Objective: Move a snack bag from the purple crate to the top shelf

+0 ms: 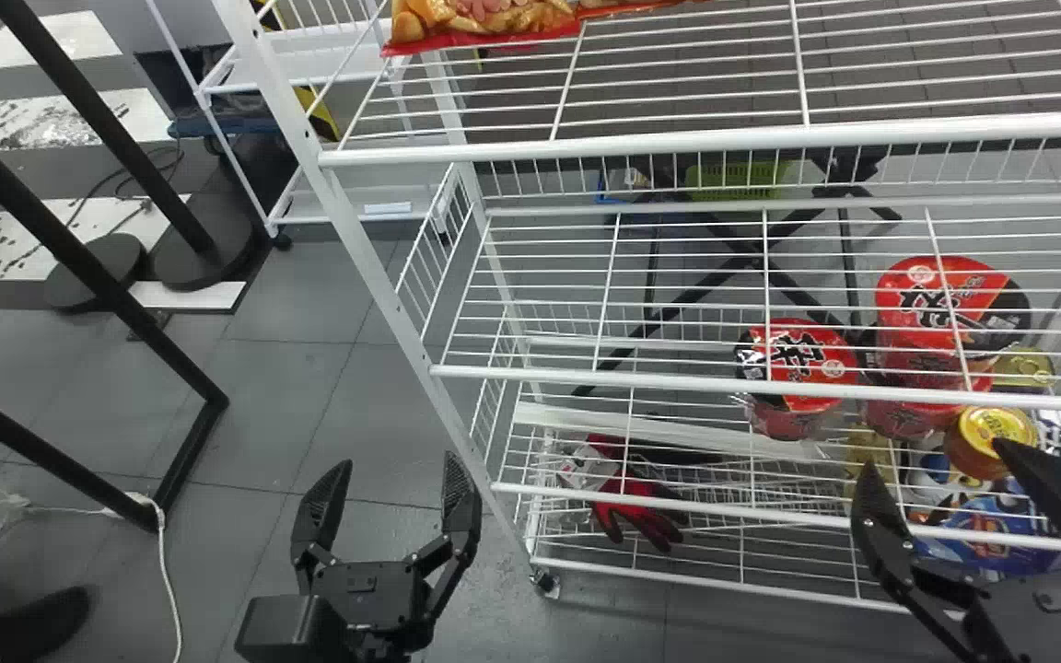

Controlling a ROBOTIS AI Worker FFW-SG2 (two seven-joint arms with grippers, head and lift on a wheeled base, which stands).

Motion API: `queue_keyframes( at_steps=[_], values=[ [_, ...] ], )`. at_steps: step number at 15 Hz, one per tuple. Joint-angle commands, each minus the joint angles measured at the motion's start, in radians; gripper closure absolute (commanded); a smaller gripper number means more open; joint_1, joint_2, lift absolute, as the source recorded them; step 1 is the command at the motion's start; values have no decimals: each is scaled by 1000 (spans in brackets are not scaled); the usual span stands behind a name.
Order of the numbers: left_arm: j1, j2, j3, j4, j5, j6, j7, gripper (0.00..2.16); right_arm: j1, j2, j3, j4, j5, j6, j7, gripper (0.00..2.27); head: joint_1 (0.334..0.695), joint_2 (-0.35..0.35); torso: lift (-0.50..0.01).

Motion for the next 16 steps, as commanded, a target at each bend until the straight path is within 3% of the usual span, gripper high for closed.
queue_keyframes(
  at_steps=[1, 16],
  values=[
    [2, 0, 1, 2, 0, -9, 1, 70, 2, 0, 0, 0, 1, -6, -1, 127, 695, 262, -321],
    [2, -2, 1, 10, 2, -12, 4, 80, 2, -6, 5, 6, 1, -6, -1, 124, 695, 269, -381]
  ],
)
